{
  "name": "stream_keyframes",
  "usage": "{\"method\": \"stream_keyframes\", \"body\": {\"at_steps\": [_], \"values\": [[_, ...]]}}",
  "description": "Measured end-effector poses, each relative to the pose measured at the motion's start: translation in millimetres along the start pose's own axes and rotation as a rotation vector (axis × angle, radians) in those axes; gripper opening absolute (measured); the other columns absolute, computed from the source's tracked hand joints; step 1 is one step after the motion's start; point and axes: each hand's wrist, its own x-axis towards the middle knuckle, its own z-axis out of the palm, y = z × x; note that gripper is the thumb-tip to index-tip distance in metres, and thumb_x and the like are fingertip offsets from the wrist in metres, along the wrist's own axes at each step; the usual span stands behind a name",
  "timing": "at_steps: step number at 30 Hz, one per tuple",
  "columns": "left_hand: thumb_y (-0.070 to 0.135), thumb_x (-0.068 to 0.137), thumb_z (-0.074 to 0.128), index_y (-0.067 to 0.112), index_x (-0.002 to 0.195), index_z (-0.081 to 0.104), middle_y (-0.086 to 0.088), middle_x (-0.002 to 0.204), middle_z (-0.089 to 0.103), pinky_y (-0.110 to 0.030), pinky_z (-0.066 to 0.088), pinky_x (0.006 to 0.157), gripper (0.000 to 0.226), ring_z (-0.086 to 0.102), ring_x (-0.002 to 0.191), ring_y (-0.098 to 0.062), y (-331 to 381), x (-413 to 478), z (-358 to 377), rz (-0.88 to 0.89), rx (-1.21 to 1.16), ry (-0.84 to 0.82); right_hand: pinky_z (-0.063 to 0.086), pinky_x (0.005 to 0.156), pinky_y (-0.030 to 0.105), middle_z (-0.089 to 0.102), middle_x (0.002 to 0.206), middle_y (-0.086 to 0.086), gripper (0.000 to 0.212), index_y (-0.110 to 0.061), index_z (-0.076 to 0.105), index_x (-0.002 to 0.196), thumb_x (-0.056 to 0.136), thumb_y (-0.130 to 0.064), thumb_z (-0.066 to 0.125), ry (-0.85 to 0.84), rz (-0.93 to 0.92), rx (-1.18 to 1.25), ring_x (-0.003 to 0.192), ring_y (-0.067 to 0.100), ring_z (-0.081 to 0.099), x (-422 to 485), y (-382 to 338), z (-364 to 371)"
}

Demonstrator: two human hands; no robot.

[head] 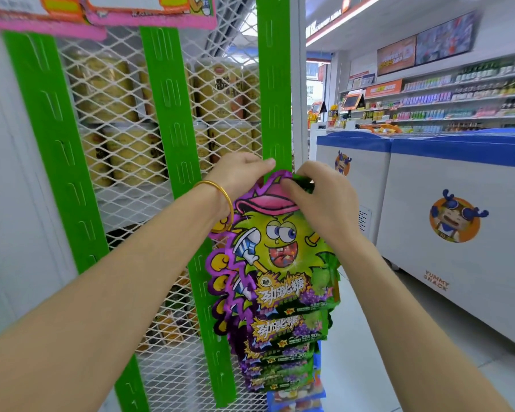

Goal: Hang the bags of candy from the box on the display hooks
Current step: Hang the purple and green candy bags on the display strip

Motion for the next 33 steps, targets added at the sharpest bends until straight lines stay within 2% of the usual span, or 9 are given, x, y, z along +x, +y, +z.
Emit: {"method": "stream_keyframes", "body": {"at_steps": [4,10,13,16,20,24,27,30,33], "values": [[0.038,0.088,0.057,0.011,0.093,0.069,-0.009,0.098,0.068,-0.045,0.047,0.096,0.03,0.063,0.095,-0.027,3,2,1,-0.031,-0.032,0.002,0.033,0.057,0.028,0.056,0.079,-0.005,0.023,-0.016,0.058,0.081,0.089,-0.038,0.056,0.053,-0.04,-0.089,0.072,0.017,0.049,12,-9,-2],[0.032,0.091,0.053,0.005,0.095,0.067,-0.022,0.103,0.067,-0.046,0.049,0.094,0.03,0.064,0.096,-0.037,3,5,3,-0.057,-0.065,0.034,0.039,0.059,0.029,0.062,0.083,-0.004,0.021,-0.015,0.06,0.083,0.089,-0.035,0.055,0.109,-0.074,-0.14,0.075,0.021,0.056,15,-11,2],[0.032,0.089,0.056,0.008,0.109,0.064,-0.015,0.114,0.064,-0.042,0.045,0.099,0.032,0.06,0.105,-0.031,5,3,5,-0.082,-0.093,0.084,0.038,0.059,0.029,0.062,0.085,-0.004,0.017,-0.017,0.061,0.084,0.088,-0.033,0.056,0.082,-0.047,-0.102,0.079,0.021,0.055,15,-11,1],[0.031,0.09,0.057,0.011,0.101,0.063,-0.013,0.106,0.064,-0.037,0.044,0.099,0.023,0.059,0.103,-0.029,5,3,5,-0.075,-0.095,0.109,0.039,0.06,0.03,0.06,0.081,-0.005,0.015,-0.017,0.061,0.083,0.087,-0.031,0.057,0.048,-0.042,-0.076,0.079,0.021,0.055,14,-9,2],[0.032,0.09,0.057,0.004,0.117,0.06,-0.01,0.115,0.06,-0.029,0.04,0.096,0.039,0.055,0.104,-0.023,4,1,3,-0.083,-0.075,0.109,0.042,0.06,0.031,0.06,0.077,-0.004,0.016,-0.017,0.058,0.078,0.086,-0.031,0.057,0.02,-0.028,-0.048,0.076,0.022,0.055,10,-6,4],[0.033,0.088,0.06,0.008,0.1,0.064,-0.011,0.101,0.062,-0.037,0.045,0.098,0.028,0.058,0.091,-0.021,1,-3,-1,-0.053,-0.086,0.08,0.047,0.066,0.036,0.063,0.082,0.0,0.017,-0.015,0.061,0.081,0.086,-0.032,0.059,-0.067,-0.005,-0.013,0.079,0.024,0.057,6,0,3],[0.028,0.09,0.058,0.01,0.103,0.064,-0.004,0.093,0.062,-0.032,0.048,0.085,0.023,0.054,0.082,-0.017,-4,-7,-4,-0.008,-0.04,0.042,0.048,0.069,0.039,0.063,0.085,0.003,0.02,-0.014,0.061,0.087,0.088,-0.034,0.059,-0.142,0.004,0.016,0.079,0.025,0.057,-1,6,5],[0.015,0.089,0.059,0.012,0.1,0.063,-0.002,0.082,0.062,-0.012,0.046,0.064,0.012,0.053,0.068,-0.01,-10,-11,-3,0.057,-0.013,0.051,0.047,0.071,0.037,0.061,0.091,0.003,0.023,-0.012,0.06,0.097,0.089,-0.034,0.058,-0.185,0.008,0.024,0.083,0.023,0.056,-4,11,7],[0.007,0.088,0.06,0.007,0.113,0.06,-0.004,0.096,0.061,-0.002,0.042,0.064,0.025,0.055,0.08,-0.007,-13,-16,-2,0.111,0.05,0.069,0.042,0.07,0.033,0.054,0.094,-0.002,0.031,-0.014,0.054,0.103,0.086,-0.038,0.062,-0.203,0.08,0.037,0.084,0.018,0.052,-4,16,9]]}}
